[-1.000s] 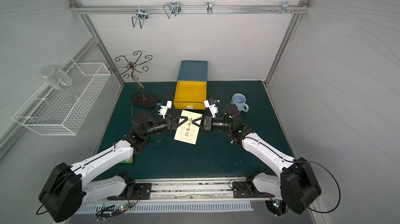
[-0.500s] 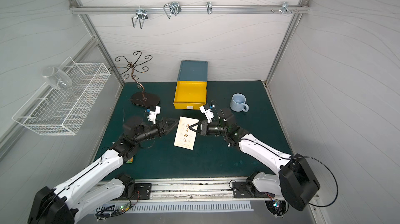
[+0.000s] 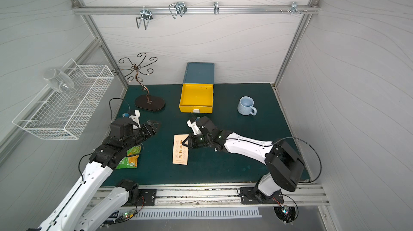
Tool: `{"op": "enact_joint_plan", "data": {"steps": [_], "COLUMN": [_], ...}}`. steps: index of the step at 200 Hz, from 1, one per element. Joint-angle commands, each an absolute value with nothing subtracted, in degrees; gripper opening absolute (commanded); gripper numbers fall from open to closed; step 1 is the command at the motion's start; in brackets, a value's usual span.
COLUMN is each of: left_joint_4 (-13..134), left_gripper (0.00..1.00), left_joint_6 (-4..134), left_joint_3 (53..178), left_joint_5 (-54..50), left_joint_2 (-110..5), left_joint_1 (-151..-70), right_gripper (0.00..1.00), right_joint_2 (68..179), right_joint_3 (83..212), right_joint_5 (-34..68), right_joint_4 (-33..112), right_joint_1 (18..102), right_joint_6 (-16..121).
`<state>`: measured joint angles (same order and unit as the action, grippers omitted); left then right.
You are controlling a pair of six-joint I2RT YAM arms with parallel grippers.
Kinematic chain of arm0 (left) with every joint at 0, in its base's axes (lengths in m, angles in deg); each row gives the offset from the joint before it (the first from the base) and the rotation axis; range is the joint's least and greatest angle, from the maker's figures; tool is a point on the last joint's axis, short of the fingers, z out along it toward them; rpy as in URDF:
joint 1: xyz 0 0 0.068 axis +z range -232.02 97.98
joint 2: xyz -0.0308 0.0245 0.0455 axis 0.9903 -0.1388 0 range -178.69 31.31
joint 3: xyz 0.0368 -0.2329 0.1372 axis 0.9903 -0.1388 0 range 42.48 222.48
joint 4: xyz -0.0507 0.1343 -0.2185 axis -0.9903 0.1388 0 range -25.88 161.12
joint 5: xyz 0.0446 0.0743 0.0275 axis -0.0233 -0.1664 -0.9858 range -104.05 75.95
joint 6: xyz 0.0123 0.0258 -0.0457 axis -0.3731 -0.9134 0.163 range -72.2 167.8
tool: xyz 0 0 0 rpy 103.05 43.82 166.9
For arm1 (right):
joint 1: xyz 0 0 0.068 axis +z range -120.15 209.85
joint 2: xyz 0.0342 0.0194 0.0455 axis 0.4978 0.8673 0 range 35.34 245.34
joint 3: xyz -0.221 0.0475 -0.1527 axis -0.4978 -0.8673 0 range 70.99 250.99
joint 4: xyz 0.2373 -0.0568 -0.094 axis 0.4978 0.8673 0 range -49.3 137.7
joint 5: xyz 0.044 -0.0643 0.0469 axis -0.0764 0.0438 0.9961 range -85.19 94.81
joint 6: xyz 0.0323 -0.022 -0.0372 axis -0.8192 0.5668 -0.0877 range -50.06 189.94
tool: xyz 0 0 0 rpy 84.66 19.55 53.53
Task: Take the postcards out of the drawer
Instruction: Place the postcard at the center of the board.
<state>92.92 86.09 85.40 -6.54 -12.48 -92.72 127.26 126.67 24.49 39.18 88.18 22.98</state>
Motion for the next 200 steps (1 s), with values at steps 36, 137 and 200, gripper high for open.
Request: {"op": "enact_joint_plan", "data": {"steps": [36,137,200], "left_joint_4": [93.2,92.2,91.6], "left_gripper": [0.77,0.79,0.8], "left_joint_6": [82.9,81.9,81.0], "left_joint_3": [87.1,84.6,84.2], "left_joint_5": [-7.7,-7.5,-7.3], "left_joint_2": [-11.8,-12.9,-15.0], "left_joint_1": [-90.0,-89.2,-88.9], "right_gripper": [0.0,0.0,0.16], "right_joint_2": [140.2,151.5,153.8], "right_joint_3": [134.5,142.1,143.6], "right_joint_5": [21.0,18.1,16.6], "right_joint_4": [40.1,45.7,49.6], "right_joint_1": [93.8,93.7,91.9], "right_joint_6": [15.3,13.9,17.1]}}
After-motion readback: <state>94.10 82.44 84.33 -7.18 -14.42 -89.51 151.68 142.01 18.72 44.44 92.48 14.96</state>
